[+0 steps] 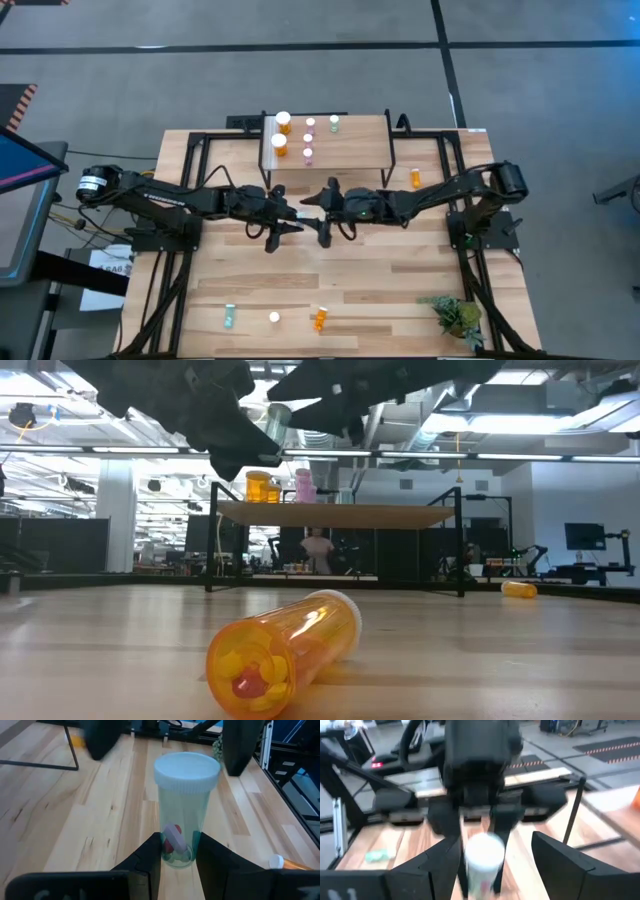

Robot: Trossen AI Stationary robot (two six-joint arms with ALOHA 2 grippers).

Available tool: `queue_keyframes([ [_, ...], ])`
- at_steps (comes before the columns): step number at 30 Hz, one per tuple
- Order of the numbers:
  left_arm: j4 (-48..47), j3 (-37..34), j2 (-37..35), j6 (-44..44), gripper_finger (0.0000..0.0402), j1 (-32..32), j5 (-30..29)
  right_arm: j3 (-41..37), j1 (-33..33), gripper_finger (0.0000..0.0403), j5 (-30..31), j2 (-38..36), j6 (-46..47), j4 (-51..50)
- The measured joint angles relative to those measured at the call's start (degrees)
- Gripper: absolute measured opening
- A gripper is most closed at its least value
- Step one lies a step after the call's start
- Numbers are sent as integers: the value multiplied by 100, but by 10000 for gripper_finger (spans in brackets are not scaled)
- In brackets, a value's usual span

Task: Pick and place medicine bottles onto shelf by color
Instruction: Put the top small blue pill bottle aligned with other small blue pill bottle on the shelf

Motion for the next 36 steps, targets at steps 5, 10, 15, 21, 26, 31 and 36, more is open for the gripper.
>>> queue_keyframes([
  [5,-25,0,0,0,83,2,7,361,-28,266,-51,246,-20,-366],
  [10,-48,0,0,-10,83,0,16,489,-26,266,-127,244,36,-666],
  [15,-106,0,0,-26,83,0,16,485,-28,266,-136,253,218,-835],
  [21,-128,0,0,-28,83,0,18,485,-28,248,-155,253,217,-868],
  [26,-137,0,0,-35,83,2,12,485,-26,206,-181,252,239,-944],
  [31,-137,0,0,-35,83,2,10,485,-54,163,-451,251,309,-974],
  [36,-138,0,0,-39,83,2,12,485,-52,135,-459,251,306,-969],
])
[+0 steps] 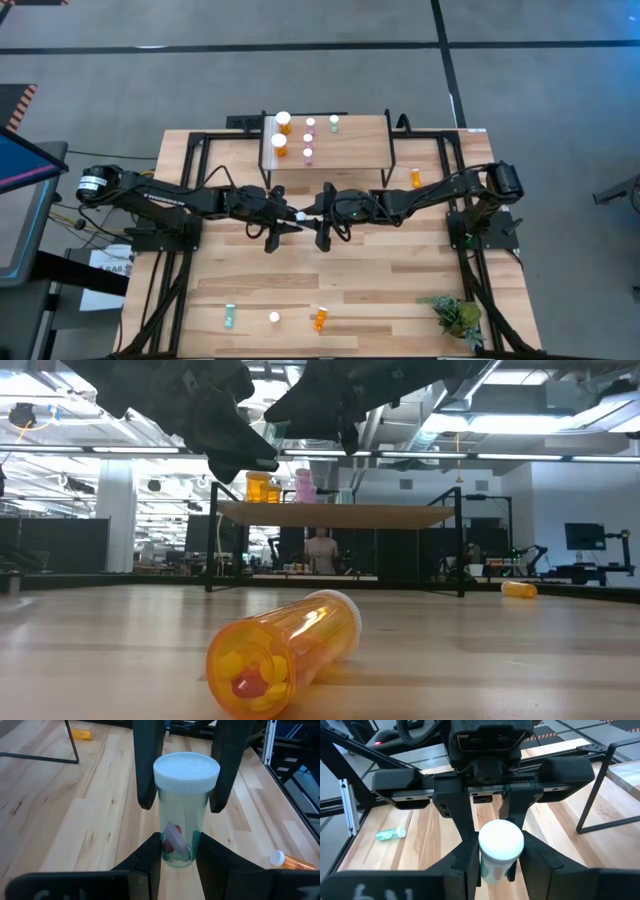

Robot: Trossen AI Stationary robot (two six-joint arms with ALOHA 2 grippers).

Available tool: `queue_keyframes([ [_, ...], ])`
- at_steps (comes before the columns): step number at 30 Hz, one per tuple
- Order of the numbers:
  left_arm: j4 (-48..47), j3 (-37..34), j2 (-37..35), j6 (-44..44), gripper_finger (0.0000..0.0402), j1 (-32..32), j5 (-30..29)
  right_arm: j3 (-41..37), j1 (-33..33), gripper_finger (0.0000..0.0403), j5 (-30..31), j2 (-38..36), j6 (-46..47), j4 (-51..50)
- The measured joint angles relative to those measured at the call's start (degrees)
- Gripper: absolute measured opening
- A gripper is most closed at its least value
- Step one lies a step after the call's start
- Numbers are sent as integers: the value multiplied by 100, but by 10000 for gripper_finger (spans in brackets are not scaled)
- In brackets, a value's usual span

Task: Pick and place medicine bottles onto shelf by color
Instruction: Put the top small blue pill bottle aligned with other small blue pill bottle on the shelf

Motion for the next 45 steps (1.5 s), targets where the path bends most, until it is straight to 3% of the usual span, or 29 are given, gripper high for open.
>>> queue_keyframes([
  [9,4,0,0,-36,90,-2,-150,-4,-2,142,0,-1,-8,7],
  [22,-364,0,-81,-17,197,27,-440,-7,-111,137,7,-2,-43,4],
  [34,-1520,1,-1132,69,222,125,-706,-6,-642,136,71,-462,-44,-423],
  [45,-924,-459,-2310,595,222,97,-584,-2,-1707,145,350,-1141,-47,-1254],
])
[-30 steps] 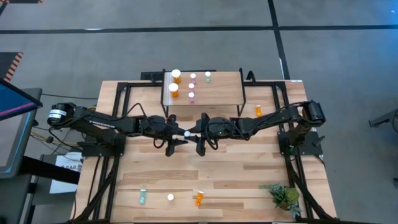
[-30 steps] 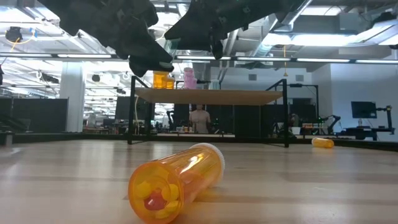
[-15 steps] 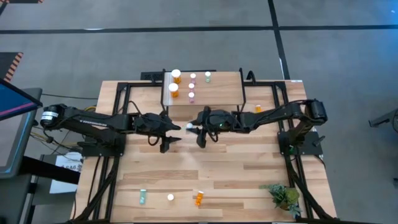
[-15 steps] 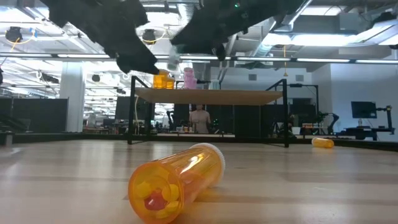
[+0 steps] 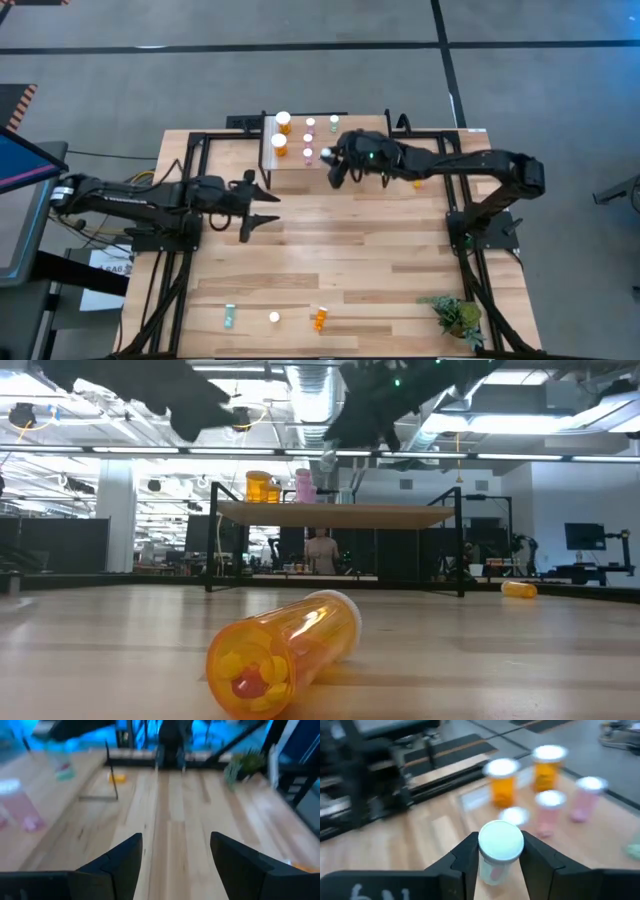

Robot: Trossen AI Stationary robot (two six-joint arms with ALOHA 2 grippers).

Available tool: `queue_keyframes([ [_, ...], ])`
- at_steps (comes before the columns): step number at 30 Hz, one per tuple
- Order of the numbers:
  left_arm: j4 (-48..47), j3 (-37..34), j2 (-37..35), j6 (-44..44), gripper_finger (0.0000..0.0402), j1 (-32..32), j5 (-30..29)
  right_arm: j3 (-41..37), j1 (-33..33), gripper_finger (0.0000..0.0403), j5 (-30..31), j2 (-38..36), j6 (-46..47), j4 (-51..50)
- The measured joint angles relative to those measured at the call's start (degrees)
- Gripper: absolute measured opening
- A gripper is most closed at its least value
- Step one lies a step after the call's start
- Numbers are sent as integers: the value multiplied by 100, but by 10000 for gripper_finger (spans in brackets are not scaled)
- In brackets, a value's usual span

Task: Pick and place medicine bottles onto shelf by color
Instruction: Put the top small blue pill bottle aligned with other small blue pill bottle on the shelf

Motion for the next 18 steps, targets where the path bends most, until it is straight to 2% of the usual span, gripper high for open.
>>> queue_keyframes([
  [3,485,-226,-275,88,222,-1,241,0,-351,145,0,8,0,-113],
  [9,587,-413,-703,100,222,-3,353,0,-884,145,0,13,2,-196],
  [18,658,-415,-670,69,222,-6,394,-4,-1187,146,-44,308,-245,-115],
])
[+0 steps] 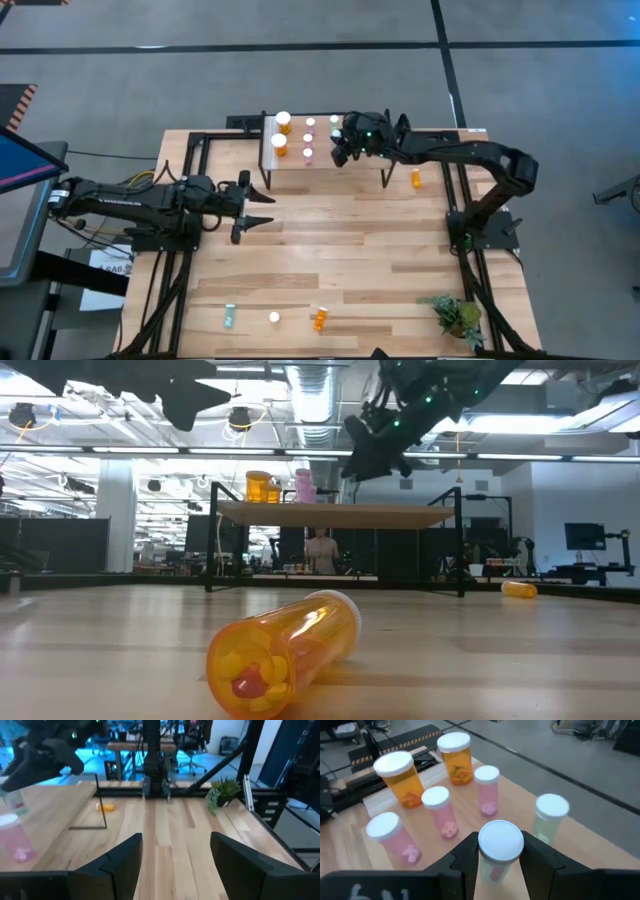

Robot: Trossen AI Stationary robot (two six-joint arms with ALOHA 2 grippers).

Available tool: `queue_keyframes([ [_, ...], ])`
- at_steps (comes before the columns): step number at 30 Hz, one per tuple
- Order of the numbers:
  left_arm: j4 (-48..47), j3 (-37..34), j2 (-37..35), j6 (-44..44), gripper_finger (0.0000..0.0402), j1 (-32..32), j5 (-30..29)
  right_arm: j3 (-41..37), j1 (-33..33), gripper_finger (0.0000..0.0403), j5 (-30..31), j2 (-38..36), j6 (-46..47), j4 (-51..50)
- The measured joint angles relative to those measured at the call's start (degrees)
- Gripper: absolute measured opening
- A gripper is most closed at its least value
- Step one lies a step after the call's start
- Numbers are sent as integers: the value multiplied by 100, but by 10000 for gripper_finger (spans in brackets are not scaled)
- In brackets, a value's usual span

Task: Pick and place medicine bottles onto shelf by color
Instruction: Put the top small blue pill bottle aligned with other small blue pill bottle on the shelf

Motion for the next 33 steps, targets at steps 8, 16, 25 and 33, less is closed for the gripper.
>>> queue_keyframes([
  [8,-8,-6,49,-33,222,0,0,6,-12,146,6,355,-123,274],
  [16,-13,-6,57,-58,222,0,-4,4,-91,146,11,351,-200,308],
  [25,-9,-6,60,-76,222,0,-8,4,-109,146,17,351,-357,306],
  [33,27,-4,60,-76,222,0,-22,4,-92,146,22,351,-515,285],
])
